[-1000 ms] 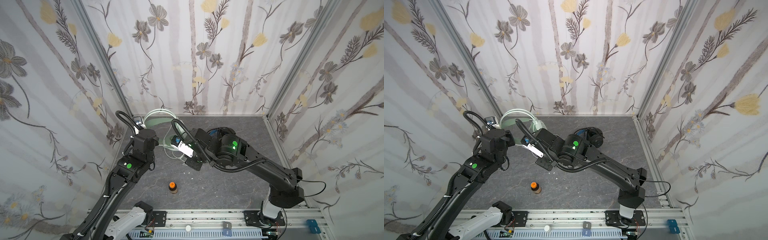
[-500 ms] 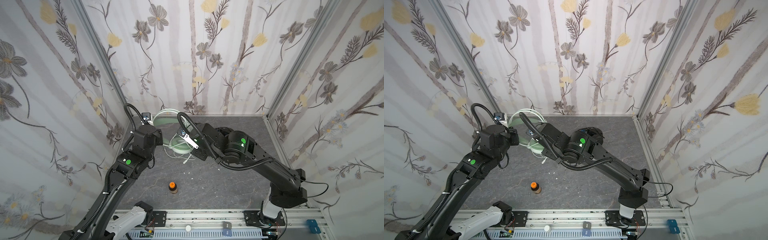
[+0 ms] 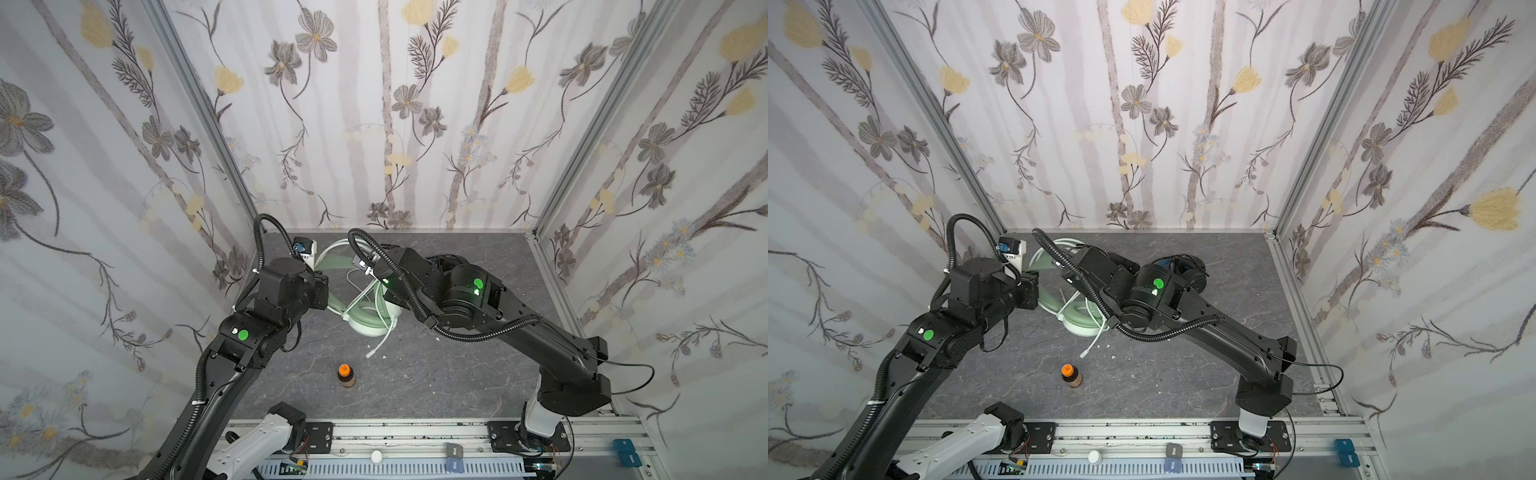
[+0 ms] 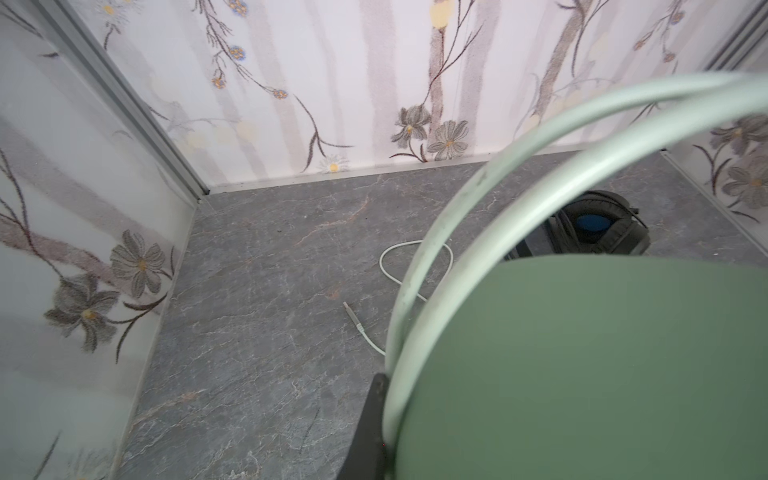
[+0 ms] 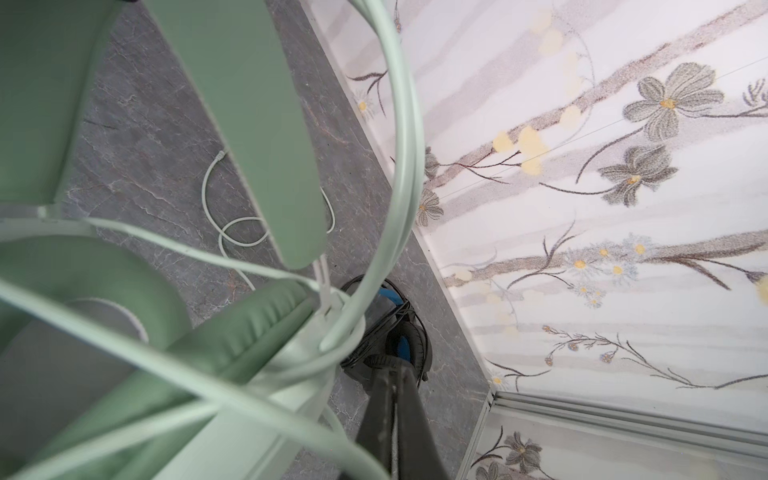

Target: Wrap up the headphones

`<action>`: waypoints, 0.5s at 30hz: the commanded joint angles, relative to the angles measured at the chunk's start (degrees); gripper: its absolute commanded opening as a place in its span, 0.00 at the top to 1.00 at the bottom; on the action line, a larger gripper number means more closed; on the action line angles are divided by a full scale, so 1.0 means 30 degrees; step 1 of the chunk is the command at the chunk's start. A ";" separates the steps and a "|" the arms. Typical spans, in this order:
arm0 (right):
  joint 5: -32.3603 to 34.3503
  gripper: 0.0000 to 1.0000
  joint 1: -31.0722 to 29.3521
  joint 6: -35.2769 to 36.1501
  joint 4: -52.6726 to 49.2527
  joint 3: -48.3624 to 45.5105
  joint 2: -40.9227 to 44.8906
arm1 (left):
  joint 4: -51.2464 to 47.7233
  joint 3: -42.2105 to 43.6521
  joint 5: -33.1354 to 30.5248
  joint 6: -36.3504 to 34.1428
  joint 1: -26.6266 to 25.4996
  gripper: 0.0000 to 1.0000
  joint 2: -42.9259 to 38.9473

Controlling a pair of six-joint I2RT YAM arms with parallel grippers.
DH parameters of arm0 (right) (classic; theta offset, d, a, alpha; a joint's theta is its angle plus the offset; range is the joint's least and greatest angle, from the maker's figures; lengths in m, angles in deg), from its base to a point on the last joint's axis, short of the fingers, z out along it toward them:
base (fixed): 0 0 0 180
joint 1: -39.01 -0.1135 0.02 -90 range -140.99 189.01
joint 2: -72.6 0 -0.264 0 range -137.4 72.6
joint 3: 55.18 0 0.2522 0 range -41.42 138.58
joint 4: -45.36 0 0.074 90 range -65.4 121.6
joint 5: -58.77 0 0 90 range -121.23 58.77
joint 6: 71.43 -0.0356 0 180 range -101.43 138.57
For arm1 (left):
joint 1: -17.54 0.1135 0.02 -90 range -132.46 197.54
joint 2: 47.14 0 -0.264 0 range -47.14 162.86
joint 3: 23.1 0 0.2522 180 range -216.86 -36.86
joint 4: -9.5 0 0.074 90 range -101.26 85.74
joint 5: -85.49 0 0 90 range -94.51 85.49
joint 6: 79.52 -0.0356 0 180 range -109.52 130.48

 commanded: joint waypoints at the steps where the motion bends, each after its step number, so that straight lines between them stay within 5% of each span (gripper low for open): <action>1: 0.1177 0.93 0.0469 -0.0100 0.3892 -0.1820 0.1575 | -0.1191 0.0287 0.2141 -0.0557 0.0098 1.00 -0.0535; 6: -0.1036 0.83 0.0863 0.0929 1.0519 -0.8075 0.5065 | -0.0863 0.0268 0.3229 0.1027 0.0097 1.00 -0.0898; 15: -0.4639 0.82 0.2494 0.0568 1.3841 -1.1592 0.7302 | -0.0493 -0.0994 0.4557 0.2232 0.0119 1.00 -0.1005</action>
